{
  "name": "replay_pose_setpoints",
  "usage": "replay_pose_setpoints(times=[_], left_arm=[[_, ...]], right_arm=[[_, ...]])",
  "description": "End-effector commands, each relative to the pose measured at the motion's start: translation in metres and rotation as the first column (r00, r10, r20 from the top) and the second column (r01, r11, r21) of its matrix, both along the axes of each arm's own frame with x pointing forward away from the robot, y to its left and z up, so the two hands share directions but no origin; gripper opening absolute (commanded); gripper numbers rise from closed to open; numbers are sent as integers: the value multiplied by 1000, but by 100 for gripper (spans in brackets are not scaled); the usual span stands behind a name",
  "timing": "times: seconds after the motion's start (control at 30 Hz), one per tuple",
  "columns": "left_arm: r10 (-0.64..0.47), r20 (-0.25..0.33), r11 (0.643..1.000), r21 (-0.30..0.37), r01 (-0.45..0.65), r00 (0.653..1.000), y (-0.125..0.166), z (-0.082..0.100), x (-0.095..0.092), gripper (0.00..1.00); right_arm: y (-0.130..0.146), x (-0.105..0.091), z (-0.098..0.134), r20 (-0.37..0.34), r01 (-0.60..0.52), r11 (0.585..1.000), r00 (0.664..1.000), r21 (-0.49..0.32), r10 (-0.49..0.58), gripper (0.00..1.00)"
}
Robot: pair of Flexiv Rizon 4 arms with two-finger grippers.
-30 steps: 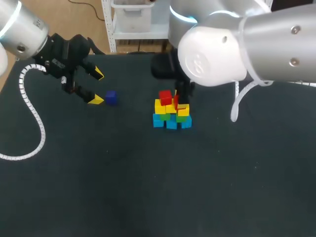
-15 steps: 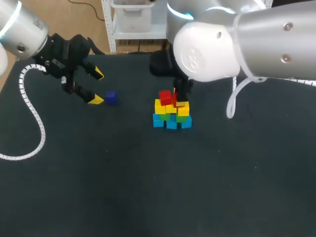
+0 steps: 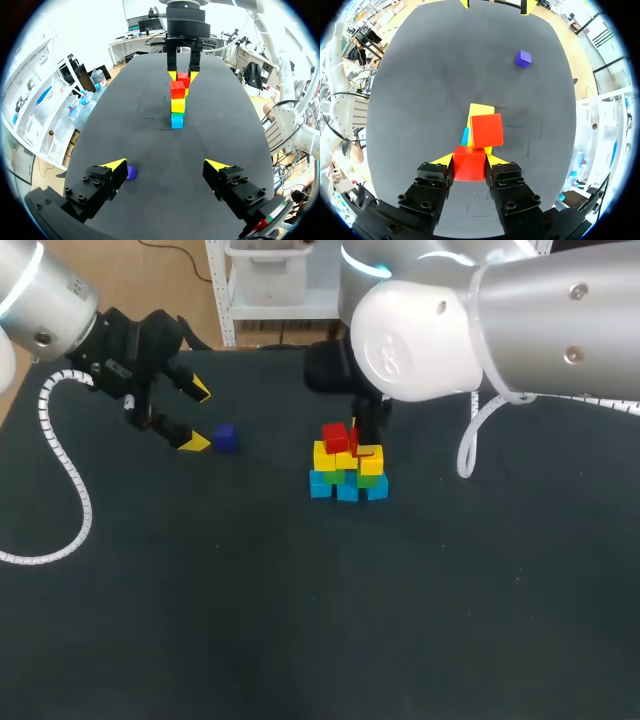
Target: Place the blue cubes, place green cubes on the blue cubes, place the yellow cubes on the green cubes, then place the red cubes on the yellow cubes, and place purple cube on the red cubes.
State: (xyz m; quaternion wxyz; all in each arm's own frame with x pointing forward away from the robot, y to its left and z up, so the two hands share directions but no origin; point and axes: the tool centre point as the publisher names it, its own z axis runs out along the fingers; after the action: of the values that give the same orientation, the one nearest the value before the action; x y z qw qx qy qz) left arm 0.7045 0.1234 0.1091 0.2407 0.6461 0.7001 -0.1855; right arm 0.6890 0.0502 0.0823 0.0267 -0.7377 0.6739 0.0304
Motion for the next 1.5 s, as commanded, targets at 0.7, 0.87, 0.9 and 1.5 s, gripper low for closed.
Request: replay_pose_setpoints(times=[0.7,0.87,0.9,1.5], left_arm=[[-2,4,1000,-4,2,1000,1,-1,-1,100],[-2,4,1000,-4,2,1000,1,-1,-1,100],[-2,4,1000,-4,2,1000,1,-1,-1,100],[-2,4,1000,-4,2,1000,1,-1,-1,100]], right_arm=[[0,6,-1,-7,2,1000,1000,0,-2,3],[2,7,-1,-7,1,1000,1000,0,-1,3],[2,8,0,-6,1,1000,1000,-1,-1,4],[3,11,-3,-13,-2,1000,1000,-3,2,10]])
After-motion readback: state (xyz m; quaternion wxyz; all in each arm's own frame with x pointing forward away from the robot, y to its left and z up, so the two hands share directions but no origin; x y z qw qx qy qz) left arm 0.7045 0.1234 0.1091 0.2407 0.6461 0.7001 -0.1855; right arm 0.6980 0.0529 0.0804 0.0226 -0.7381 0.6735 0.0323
